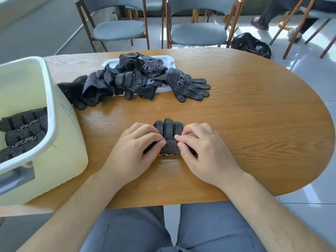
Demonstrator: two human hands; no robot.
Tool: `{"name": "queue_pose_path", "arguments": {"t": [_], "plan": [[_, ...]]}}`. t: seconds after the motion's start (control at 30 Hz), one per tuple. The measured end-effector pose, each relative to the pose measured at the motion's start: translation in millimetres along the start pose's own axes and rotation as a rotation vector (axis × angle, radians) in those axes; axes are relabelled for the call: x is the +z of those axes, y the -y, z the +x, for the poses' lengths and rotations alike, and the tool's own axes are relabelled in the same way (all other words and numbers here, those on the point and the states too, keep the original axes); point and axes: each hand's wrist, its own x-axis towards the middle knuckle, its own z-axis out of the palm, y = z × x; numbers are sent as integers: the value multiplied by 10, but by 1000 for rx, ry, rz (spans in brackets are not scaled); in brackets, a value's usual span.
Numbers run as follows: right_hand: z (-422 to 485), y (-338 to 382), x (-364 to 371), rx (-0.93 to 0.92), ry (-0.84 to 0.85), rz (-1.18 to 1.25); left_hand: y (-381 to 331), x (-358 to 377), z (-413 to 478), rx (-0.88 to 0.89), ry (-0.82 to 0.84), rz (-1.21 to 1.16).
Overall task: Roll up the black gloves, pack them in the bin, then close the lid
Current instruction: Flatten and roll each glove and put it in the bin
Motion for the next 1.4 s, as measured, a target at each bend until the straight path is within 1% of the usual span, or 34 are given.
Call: {"name": "queue_pose_path", "arguments": {"t": [0.1, 0.17, 0.23, 0.37, 0.47, 0.6, 0.7, 0.8, 0.87, 0.93, 1.0, 1.07, 1.2, 1.27, 1.3, 1.33, 1.4], "plan": [[-100, 60, -79, -35, 16, -134, 89, -78, -97, -43, 131, -64], [-167, 84, -97, -49, 41, -189, 133, -105, -131, -41, 196, -83], [-193, 84, -77, -38, 58, -157, 139, -92, -122, -48, 188, -88], [-158, 62, -63, -5, 27, -63, 70, -70, -61, -70, 136, -122], [-164, 70, -118, 22, 45, 79, 31, -109, -73, -83, 148, -141], [-6, 99, -180, 191, 125, 171, 12, -129, 21, -75, 98, -131], [278, 59, -121, 275, 172, 140, 92, -75, 241, -56, 46, -49], [415, -28, -54, 377, 146, 84, 151, -45, 308, -3, 94, 62], [428, -25, -110, 473, 177, 45, 176, -51, 257, 4, 135, 104], [422, 16, -187, 527, 237, -8, 213, -40, 201, -27, 125, 85], [432, 66, -231, 559, 269, 3, 241, -19, 164, -64, 98, 40], [462, 108, -236, 631, 284, 125, 238, 10, 140, -83, 87, 12], [561, 242, -220, 814, 298, 611, 225, 10, 109, -96, 79, -32], [579, 275, -197, 829, 300, 730, 193, -26, 90, -108, 80, -54], [577, 271, -175, 827, 289, 758, 151, -53, 69, -141, 54, -73], [569, 261, -163, 829, 274, 773, 86, -101, 41, -216, 1, -100], [556, 226, -142, 835, 250, 794, -70, -235, -24, -445, -155, -194]]}}
